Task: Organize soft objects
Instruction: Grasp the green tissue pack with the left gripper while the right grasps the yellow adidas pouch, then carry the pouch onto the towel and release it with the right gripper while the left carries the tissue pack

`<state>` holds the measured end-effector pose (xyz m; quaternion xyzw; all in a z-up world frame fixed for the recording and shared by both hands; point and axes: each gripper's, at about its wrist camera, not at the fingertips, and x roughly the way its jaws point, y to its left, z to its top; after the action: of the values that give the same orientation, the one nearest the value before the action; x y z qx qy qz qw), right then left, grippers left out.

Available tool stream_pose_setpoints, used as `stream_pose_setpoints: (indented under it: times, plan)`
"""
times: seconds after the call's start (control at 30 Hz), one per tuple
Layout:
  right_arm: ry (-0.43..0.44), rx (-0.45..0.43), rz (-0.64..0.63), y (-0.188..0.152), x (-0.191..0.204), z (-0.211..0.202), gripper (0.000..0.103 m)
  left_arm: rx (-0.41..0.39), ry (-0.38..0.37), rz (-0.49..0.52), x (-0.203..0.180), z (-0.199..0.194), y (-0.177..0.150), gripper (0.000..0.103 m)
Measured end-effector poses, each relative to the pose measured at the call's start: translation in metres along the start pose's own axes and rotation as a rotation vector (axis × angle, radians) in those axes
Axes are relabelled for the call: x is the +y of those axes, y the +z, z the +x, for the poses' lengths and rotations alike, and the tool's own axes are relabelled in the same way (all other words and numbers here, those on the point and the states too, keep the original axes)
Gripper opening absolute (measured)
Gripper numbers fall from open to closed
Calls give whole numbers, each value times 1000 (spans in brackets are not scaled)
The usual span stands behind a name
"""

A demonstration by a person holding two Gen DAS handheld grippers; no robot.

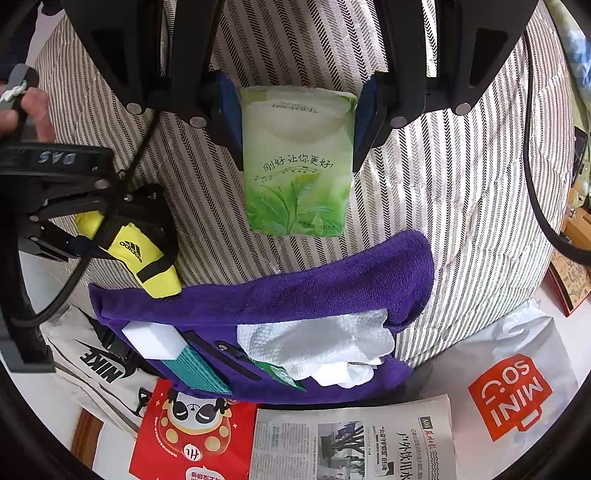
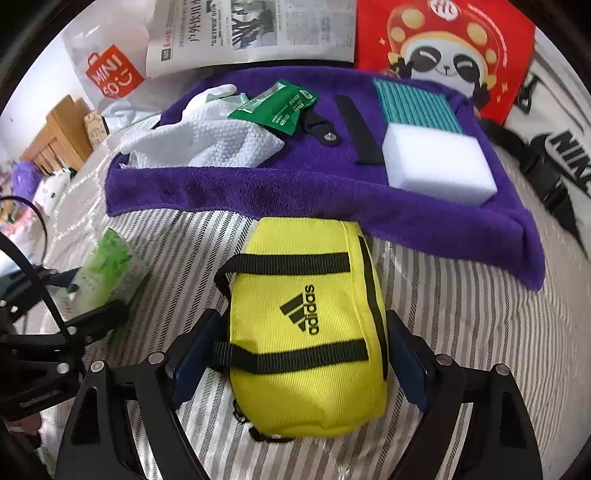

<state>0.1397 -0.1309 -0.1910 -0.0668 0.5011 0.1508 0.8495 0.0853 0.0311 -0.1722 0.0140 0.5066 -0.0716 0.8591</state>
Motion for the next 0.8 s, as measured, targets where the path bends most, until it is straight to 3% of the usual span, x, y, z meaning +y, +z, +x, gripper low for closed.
stream_pose_setpoints:
  times: [0.07,0.13,0.3,0.4,0.8]
  plan:
    - [-13,-14,-15,0,2,1,84,-2,2,0,-1,0,0,49]
    - [-12,-25,-15,0,-1,-1,74,-3,1,-3,0,0,0,49]
    - [39,-9,0,1,-14,-7,62,-6,-7,-14,0,-2,0,49]
    - [97,-6,31,-3,-24,-15,60,-10,-34,-31,4,-5,-1,49]
    - [118,-86,25,11,-34,-59,59,-59,-66,-40,3,-34,19,49]
